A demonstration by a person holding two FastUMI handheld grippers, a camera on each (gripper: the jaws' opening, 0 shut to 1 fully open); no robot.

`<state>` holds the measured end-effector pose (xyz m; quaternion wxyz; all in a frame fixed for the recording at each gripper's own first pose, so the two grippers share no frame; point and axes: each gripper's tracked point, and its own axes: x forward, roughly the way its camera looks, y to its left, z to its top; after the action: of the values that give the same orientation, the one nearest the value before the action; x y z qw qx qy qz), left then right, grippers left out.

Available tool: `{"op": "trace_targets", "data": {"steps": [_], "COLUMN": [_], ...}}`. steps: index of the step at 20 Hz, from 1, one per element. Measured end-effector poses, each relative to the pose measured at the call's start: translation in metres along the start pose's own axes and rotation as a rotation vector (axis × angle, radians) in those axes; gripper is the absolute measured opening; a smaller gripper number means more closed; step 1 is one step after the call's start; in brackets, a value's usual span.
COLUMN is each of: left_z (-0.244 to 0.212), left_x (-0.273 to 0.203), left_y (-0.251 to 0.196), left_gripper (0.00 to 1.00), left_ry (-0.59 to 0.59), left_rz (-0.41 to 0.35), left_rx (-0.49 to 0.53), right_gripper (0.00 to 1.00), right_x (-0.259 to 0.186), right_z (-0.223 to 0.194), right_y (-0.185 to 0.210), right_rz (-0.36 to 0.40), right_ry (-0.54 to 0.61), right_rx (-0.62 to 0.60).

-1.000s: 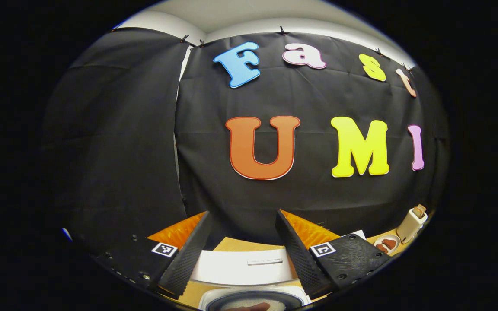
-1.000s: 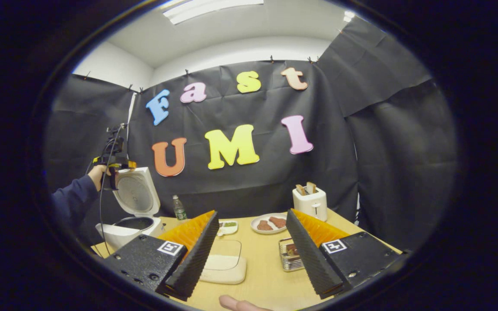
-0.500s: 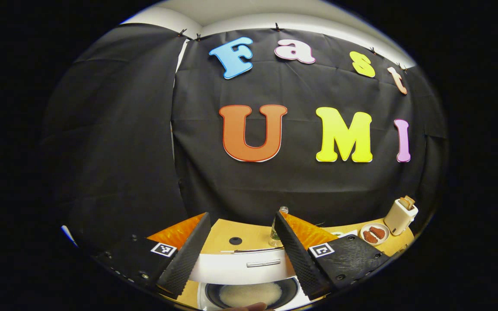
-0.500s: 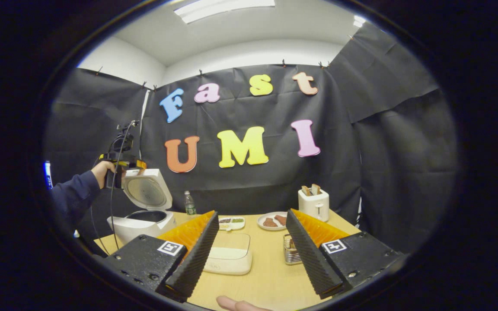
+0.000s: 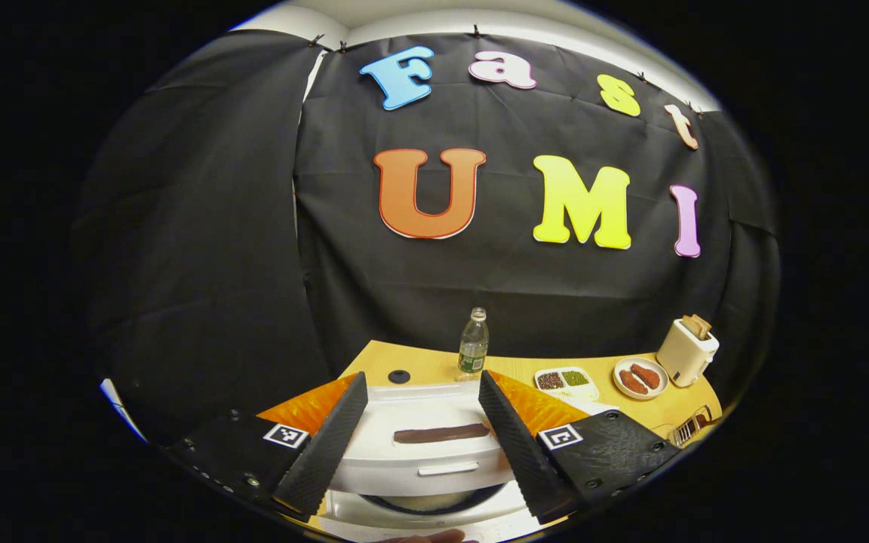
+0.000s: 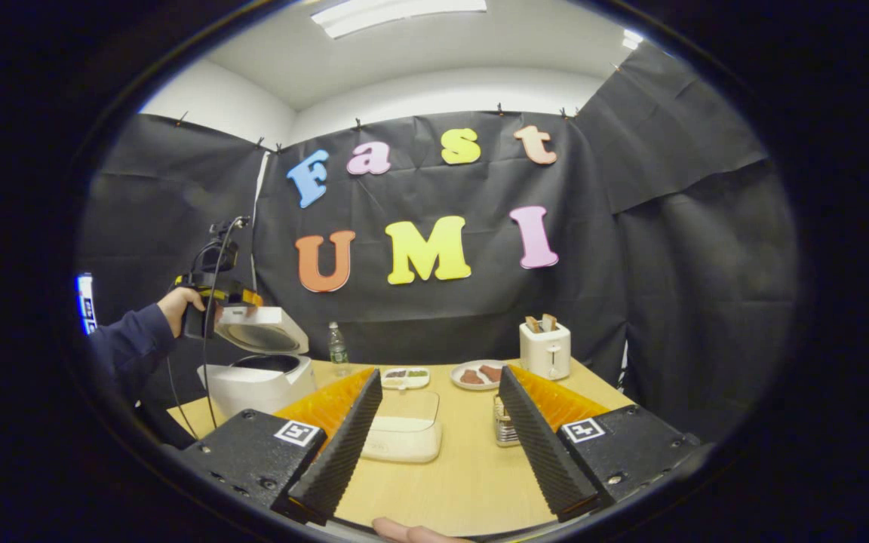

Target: Close the left gripper, press the button to open the rice cooker; take a wooden spoon from the chopstick holder with the right hand, scoop a spoonful of rice and pour it into the rice cooker, then put the wooden spoon back into the chopstick holder.

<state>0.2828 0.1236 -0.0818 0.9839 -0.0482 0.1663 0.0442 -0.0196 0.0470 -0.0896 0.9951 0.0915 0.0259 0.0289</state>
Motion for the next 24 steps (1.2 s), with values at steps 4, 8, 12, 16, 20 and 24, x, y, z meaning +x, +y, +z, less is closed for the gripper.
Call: {"op": "trace_targets", "data": {"steps": [4, 8, 12, 16, 20, 24], "left_z": [-0.034, -0.07, -0.084, -0.101, -0.114, -0.116], "left_x": [-0.012, -0.018, -0.027, -0.036, -0.043, -0.047], "left_y": [0.0, -0.001, -0.001, -0.004, -0.007, -0.007], "left_gripper": [0.98, 0.99, 0.99, 1.0, 0.99, 1.0], "left_ry": [0.022, 0.045, 0.055, 0.082, 0.086, 0.055], "left_rz": [-0.008, -0.024, -0.02, -0.035, -0.034, -0.032], "left_rx": [0.019, -0.003, 0.002, 0.007, 0.015, -0.063], "right_gripper": [1.0, 1.0, 0.96, 1.0, 1.0, 1.0], "right_x": [-0.013, -0.029, -0.041, -0.05, -0.052, -0.051], "right_z": [0.002, 0.011, 0.027, 0.045, 0.048, 0.052], "right_y": [-0.003, -0.001, 0.007, 0.019, 0.034, 0.05], "right_rz": [-0.011, -0.035, -0.055, -0.063, -0.057, -0.038], "right_ry": [-0.007, -0.026, -0.061, -0.101, -0.111, -0.115], "right_rx": [-0.016, -0.043, -0.083, -0.13, -0.158, -0.168]}}
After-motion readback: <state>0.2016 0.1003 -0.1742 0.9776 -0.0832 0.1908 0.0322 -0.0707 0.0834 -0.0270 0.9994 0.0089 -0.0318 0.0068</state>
